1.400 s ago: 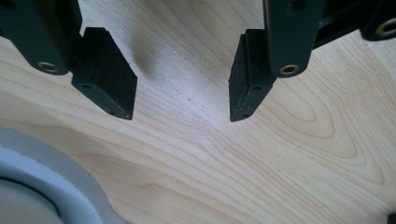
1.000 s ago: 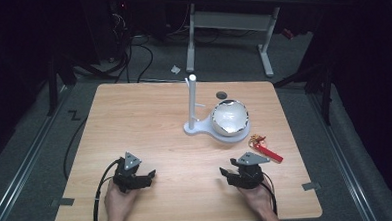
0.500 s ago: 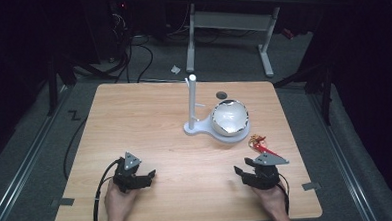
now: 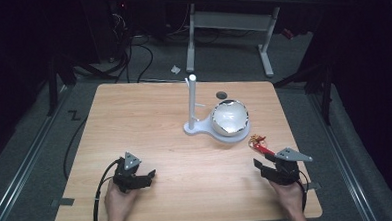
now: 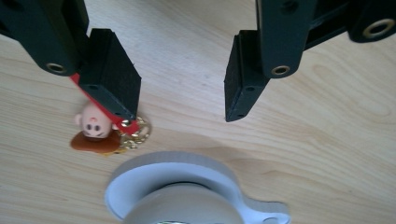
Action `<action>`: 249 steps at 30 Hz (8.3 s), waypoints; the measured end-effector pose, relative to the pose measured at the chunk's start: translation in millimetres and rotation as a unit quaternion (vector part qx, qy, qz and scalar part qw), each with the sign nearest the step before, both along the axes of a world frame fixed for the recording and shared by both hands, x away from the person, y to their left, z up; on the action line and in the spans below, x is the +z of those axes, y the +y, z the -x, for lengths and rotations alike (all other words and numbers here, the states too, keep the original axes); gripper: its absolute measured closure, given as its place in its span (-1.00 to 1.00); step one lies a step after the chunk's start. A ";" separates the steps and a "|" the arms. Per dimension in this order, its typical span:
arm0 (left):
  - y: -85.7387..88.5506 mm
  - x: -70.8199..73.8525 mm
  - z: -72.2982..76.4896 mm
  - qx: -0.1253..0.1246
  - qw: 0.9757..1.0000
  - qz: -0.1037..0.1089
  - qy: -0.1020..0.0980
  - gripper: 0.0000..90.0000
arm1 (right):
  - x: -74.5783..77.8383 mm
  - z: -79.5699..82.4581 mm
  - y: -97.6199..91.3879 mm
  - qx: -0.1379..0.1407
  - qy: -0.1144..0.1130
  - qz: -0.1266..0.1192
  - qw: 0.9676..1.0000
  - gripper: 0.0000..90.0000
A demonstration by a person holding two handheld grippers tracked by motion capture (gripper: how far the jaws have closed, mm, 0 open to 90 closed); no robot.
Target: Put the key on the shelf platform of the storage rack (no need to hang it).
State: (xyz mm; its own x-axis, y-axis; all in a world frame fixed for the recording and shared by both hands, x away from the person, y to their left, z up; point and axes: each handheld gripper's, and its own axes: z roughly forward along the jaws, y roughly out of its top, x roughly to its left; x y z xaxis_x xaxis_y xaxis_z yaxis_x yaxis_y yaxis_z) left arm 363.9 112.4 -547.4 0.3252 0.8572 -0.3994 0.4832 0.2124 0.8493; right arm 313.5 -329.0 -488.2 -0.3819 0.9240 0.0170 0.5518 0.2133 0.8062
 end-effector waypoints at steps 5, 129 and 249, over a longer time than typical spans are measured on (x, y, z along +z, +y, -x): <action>0.0 0.0 0.0 0.000 1.000 0.000 0.000 -0.53 | 0.6 -8.0 -11.6 -0.021 0.002 -0.003 1.000 0.03; 0.3 0.1 0.0 0.005 1.000 -0.001 0.001 -0.53 | 52.6 -62.8 -29.5 0.043 0.016 -0.035 0.998 0.50; -0.3 -0.1 0.6 -0.001 1.000 -0.002 0.000 -0.53 | 42.3 -184.1 65.0 0.112 0.087 -0.016 0.990 0.50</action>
State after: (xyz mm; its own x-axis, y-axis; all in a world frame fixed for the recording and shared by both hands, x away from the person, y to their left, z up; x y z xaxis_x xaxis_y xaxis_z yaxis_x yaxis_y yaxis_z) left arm 363.3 112.1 -547.5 0.3265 0.8583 -0.3959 0.4826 0.2088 0.8506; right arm 497.7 -263.9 -445.9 -0.5657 0.8145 0.1288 0.6247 0.3213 0.7117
